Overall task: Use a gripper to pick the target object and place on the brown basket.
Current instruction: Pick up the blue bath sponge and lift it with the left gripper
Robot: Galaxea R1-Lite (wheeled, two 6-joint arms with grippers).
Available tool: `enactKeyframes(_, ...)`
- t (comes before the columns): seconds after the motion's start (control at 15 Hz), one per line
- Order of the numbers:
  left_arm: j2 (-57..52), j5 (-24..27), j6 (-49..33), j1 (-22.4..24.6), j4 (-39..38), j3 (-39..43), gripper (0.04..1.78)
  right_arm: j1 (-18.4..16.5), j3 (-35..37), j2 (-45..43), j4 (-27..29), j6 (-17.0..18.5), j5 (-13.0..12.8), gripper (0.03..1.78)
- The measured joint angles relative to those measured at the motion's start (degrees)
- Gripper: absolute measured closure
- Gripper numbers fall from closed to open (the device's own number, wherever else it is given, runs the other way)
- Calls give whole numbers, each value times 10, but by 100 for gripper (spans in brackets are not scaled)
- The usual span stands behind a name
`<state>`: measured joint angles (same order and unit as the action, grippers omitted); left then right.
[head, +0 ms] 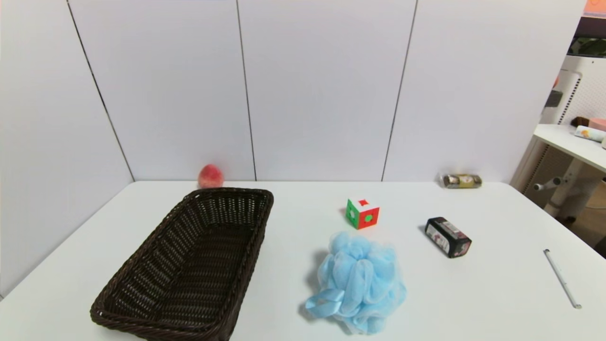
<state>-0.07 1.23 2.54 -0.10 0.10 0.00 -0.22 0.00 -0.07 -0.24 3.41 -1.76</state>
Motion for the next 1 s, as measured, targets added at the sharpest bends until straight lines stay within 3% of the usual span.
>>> enactKeyframes(1.0, 18, -24, -59, 2, -4, -2, 13, 0, 0, 0, 0, 0, 0, 12)
